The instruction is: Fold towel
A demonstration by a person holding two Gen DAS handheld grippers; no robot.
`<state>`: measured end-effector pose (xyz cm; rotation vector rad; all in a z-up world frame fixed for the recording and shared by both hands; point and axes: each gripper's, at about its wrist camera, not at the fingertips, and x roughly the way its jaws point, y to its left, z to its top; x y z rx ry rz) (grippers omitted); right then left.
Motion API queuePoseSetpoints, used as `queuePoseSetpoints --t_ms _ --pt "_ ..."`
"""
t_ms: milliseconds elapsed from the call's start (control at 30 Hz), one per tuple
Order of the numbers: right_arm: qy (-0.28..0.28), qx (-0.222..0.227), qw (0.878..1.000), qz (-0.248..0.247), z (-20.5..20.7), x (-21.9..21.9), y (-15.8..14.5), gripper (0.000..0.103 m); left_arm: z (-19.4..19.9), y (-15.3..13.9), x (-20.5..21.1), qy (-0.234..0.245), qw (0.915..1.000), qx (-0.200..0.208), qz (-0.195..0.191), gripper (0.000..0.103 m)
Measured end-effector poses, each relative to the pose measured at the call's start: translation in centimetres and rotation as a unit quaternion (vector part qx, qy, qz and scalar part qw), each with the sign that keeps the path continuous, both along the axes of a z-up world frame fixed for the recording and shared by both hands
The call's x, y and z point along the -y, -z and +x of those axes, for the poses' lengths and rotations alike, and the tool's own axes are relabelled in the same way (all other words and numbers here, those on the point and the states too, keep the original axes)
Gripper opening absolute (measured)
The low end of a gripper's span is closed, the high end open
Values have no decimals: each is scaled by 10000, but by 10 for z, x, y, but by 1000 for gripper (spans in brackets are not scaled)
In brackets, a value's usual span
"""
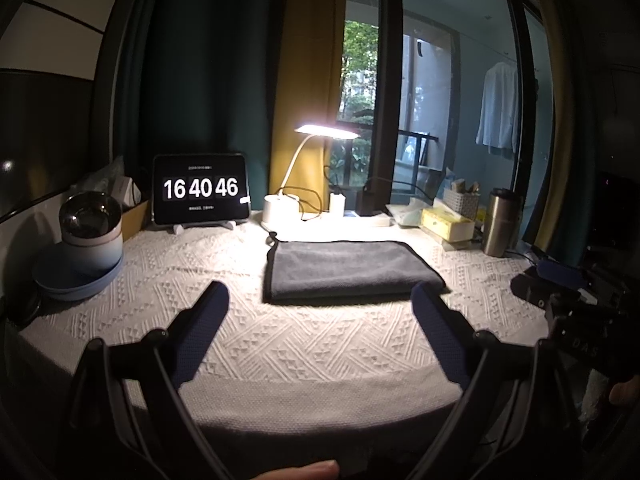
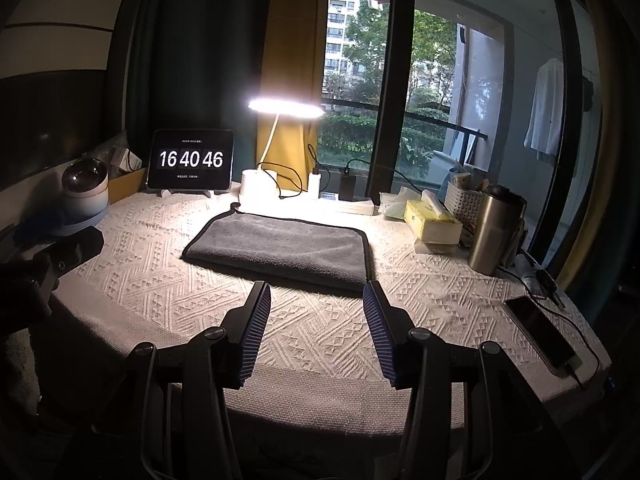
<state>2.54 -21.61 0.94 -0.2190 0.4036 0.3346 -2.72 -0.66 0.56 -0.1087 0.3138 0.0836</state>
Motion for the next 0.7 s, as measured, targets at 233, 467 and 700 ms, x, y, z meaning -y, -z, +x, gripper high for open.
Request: queuePoseSetpoints --t_ms 233,467,700 --pt "-11 -8 10000 15 -1 0 0 51 0 0 0 -3 10000 0 2 94" --pt "-2 -9 10000 43 -1 -2 0 51 0 0 0 3 10000 -6 3 94" --pt "-1 -7 10000 47 -1 -1 0 51 0 0 0 8 10000 -6 4 94"
